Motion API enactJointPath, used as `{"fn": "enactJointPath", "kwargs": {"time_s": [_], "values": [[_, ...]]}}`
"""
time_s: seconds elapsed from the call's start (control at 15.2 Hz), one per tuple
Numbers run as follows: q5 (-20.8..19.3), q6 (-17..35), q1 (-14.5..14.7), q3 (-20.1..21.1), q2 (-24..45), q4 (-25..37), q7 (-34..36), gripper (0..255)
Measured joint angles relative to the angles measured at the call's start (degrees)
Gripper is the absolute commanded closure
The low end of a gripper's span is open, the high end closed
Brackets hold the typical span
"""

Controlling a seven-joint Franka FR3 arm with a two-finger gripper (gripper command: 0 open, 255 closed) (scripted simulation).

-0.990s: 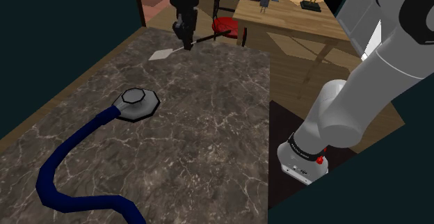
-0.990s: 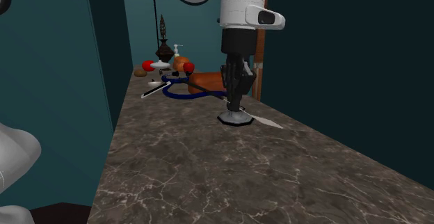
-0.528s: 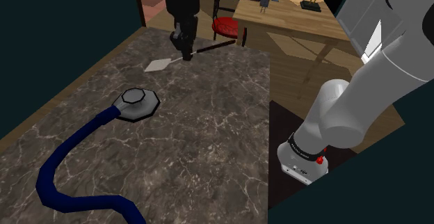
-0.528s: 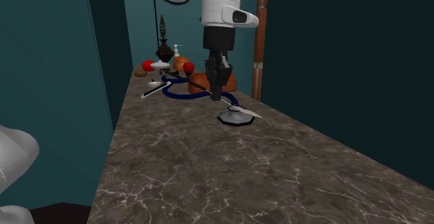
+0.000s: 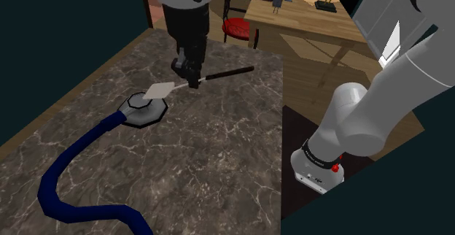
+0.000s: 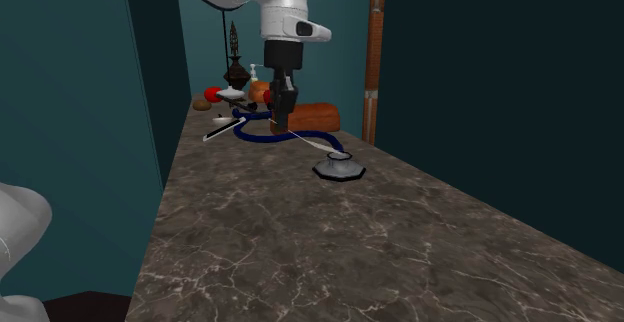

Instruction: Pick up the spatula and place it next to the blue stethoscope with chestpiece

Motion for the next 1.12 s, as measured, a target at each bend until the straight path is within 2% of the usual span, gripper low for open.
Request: {"fn": "enactJointPath", "kwargs": {"time_s": [0.26, 1.12], "values": [[0.57, 1.62, 0.82, 1.19, -0.57, -2.07, 1.81, 255], [0.97, 11.47, 1.14, 1.7, -0.89, -12.25, 1.63, 255]]}}
